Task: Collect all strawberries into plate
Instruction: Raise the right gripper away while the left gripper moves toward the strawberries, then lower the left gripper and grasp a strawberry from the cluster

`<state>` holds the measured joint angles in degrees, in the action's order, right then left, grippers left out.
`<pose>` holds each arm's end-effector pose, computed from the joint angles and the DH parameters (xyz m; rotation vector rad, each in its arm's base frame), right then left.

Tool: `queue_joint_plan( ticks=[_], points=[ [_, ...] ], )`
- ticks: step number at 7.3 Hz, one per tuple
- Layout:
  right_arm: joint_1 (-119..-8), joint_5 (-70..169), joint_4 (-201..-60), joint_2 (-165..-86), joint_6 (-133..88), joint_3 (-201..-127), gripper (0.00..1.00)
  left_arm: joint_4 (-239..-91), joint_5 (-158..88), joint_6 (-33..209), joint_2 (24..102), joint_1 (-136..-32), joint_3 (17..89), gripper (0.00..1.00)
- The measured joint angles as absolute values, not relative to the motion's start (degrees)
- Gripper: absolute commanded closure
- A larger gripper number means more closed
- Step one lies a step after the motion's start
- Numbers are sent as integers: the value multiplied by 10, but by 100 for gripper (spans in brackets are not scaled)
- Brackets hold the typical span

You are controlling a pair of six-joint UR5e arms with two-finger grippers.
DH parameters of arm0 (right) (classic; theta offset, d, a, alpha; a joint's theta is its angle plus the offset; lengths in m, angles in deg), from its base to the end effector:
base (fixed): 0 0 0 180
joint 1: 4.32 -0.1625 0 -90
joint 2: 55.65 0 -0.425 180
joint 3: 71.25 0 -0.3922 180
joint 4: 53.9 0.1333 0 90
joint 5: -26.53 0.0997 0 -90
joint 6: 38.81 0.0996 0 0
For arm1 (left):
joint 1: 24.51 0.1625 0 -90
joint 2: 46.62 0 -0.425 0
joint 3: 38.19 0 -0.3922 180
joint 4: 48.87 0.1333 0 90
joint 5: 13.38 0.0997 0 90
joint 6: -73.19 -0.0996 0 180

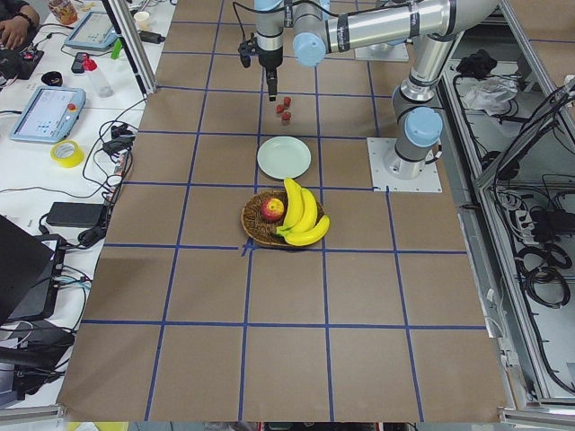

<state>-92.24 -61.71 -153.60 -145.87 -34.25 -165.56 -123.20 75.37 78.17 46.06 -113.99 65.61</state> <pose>0.1182 -0.5031 0.4702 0.1775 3.1001 -0.1511 -0.1310 -0.4955 0.3748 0.1499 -3.1167 -0.0234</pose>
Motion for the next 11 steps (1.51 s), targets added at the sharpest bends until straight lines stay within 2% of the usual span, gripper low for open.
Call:
queue_joint_plan(
  ticks=[3,8,10,11],
  points=[
    [-898,-595,-1434,-1484,-433,-1529,0,-1181,679,723,485,-1152,722,0],
    [-910,-636,-1344,-1484,-463,-1513,0,-1054,642,671,566,-1190,787,0],
    [-912,-639,-1336,-1483,-457,-1513,0,-1030,641,671,582,-1192,803,16],
    [-912,-640,-1337,-1482,-455,-1513,0,-1028,641,671,587,-1192,806,17]
  ],
)
